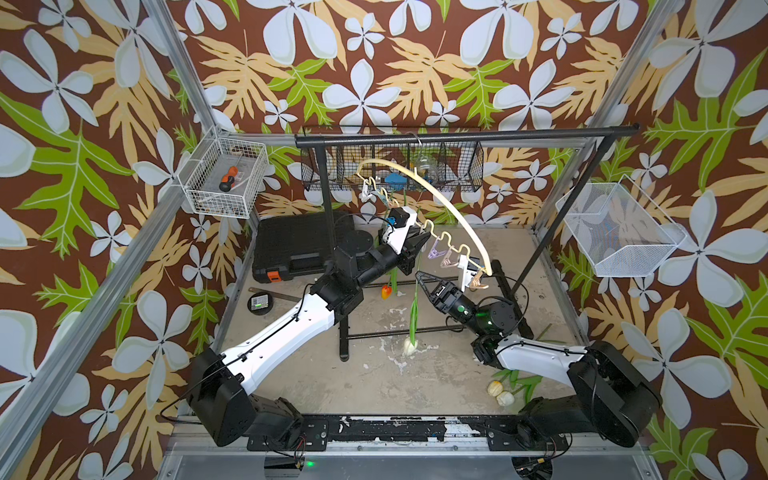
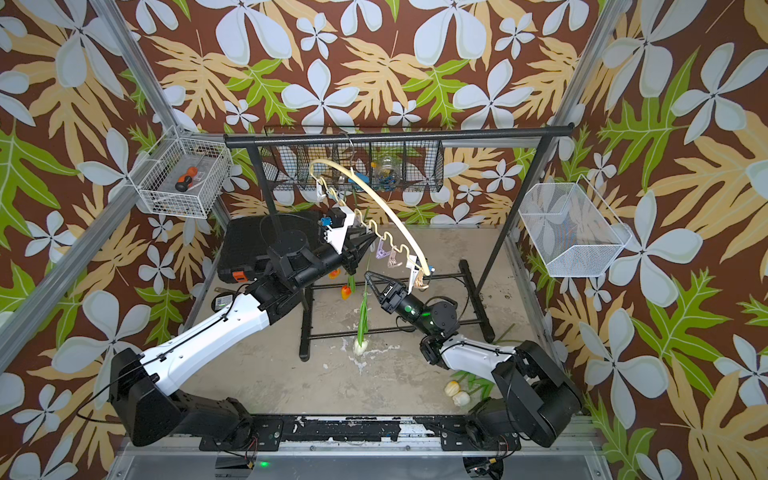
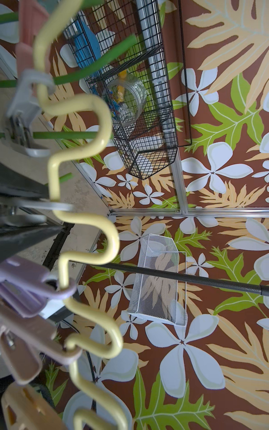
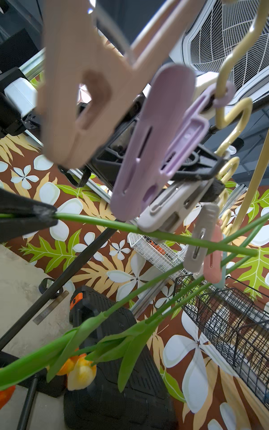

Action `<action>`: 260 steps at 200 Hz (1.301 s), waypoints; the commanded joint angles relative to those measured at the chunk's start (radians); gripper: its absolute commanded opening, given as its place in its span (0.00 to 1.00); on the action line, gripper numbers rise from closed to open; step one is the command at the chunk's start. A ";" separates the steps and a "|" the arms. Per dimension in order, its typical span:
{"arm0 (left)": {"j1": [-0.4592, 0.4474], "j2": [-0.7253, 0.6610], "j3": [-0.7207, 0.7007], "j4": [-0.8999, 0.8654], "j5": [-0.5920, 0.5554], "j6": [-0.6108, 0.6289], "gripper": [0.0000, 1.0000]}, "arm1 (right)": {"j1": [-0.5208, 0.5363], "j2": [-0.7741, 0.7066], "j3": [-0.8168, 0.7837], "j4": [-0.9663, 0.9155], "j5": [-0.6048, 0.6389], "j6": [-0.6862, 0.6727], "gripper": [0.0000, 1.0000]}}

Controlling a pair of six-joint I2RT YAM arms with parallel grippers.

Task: Dry the flowers on a clothes hanger
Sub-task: Open the clamp at the hanger, then clamp the flower onto the hanger.

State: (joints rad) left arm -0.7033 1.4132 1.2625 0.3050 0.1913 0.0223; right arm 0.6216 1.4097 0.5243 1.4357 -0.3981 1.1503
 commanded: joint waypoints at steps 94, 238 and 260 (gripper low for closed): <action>-0.001 0.000 -0.024 0.068 0.007 -0.066 0.20 | 0.005 0.005 0.055 0.030 -0.016 0.001 0.00; -0.001 -0.022 0.000 0.014 -0.012 -0.035 0.57 | -0.003 -0.032 0.046 -0.089 -0.013 -0.116 0.00; -0.001 -0.031 0.002 -0.002 -0.011 -0.032 0.60 | -0.008 -0.044 0.045 -0.128 -0.006 -0.146 0.00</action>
State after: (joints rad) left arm -0.7036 1.3964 1.2530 0.3099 0.1841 -0.0242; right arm 0.6189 1.3788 0.5701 1.3388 -0.4114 1.0561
